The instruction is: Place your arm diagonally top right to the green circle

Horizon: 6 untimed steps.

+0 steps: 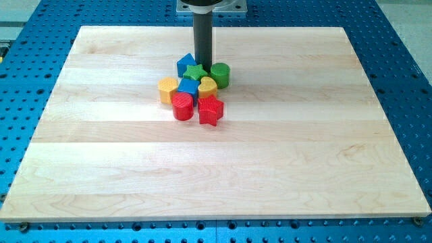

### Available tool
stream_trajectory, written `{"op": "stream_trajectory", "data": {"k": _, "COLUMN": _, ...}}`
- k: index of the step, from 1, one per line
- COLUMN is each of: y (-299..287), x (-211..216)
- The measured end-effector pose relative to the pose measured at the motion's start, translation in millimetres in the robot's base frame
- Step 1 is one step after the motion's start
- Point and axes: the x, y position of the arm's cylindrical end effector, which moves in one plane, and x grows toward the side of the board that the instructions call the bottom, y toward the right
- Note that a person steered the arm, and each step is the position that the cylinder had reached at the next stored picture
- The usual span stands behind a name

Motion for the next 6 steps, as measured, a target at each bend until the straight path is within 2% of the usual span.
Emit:
{"op": "stream_trajectory", "data": {"k": 1, "y": 1, "x": 2}}
{"op": "stream_trajectory", "data": {"k": 3, "y": 101, "x": -6}}
{"op": "stream_trajectory", "data": {"k": 5, "y": 119, "x": 79}}
{"op": "stream_trajectory", "data": {"k": 6, "y": 118, "x": 89}}
